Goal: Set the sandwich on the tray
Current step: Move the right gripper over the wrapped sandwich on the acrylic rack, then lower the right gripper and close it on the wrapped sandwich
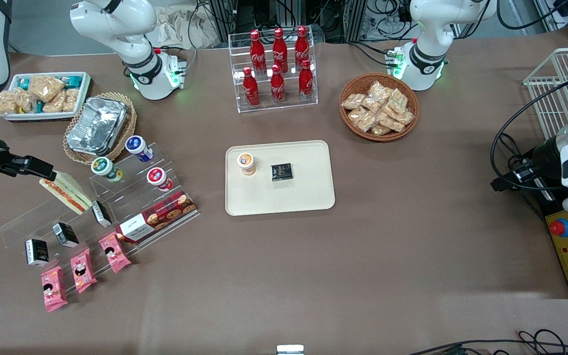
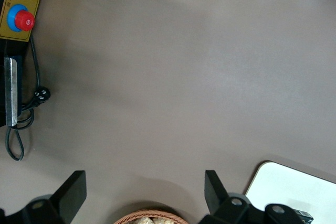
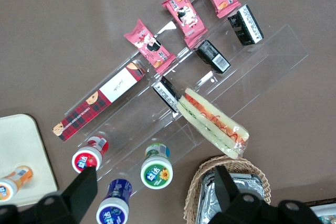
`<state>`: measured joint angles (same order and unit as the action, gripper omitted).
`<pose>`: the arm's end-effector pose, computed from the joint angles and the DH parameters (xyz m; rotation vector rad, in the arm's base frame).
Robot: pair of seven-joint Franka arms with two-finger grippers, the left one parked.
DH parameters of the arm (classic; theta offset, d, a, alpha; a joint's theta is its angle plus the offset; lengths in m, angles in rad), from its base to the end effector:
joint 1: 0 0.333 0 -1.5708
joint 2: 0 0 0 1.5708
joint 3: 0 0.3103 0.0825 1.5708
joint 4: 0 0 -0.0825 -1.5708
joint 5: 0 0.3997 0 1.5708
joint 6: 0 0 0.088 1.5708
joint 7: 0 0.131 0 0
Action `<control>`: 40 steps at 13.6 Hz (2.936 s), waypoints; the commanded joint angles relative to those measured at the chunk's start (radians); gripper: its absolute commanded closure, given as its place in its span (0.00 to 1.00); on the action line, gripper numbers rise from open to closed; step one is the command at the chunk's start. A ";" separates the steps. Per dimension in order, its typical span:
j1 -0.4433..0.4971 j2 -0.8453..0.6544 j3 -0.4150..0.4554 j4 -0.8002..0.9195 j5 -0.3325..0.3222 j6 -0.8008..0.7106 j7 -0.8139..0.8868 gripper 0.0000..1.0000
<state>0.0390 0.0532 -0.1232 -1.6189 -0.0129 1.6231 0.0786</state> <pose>0.5842 -0.0494 0.5452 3.1112 -0.2522 -0.0759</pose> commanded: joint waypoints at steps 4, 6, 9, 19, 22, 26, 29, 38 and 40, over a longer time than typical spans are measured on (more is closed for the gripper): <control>0.042 -0.030 0.020 0.005 -0.016 -0.011 0.006 0.01; 0.041 -0.035 0.028 0.001 -0.007 -0.043 -0.006 0.01; 0.030 -0.056 0.014 -0.016 -0.007 -0.078 -0.316 0.01; 0.016 -0.173 -0.131 -0.309 -0.010 0.153 -0.715 0.01; 0.015 -0.174 -0.131 -0.360 -0.010 0.221 -0.730 0.01; 0.013 -0.148 -0.147 -0.409 -0.010 0.333 -0.824 0.01; 0.012 -0.086 -0.177 -0.418 -0.004 0.391 -0.917 0.01; 0.001 -0.023 -0.210 -0.546 0.044 0.529 -0.999 0.04; -0.013 -0.001 -0.210 -0.549 0.086 0.540 -1.045 0.12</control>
<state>0.0430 0.0349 -0.3308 -2.1567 0.0169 2.1303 -0.9094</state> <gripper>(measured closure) 0.040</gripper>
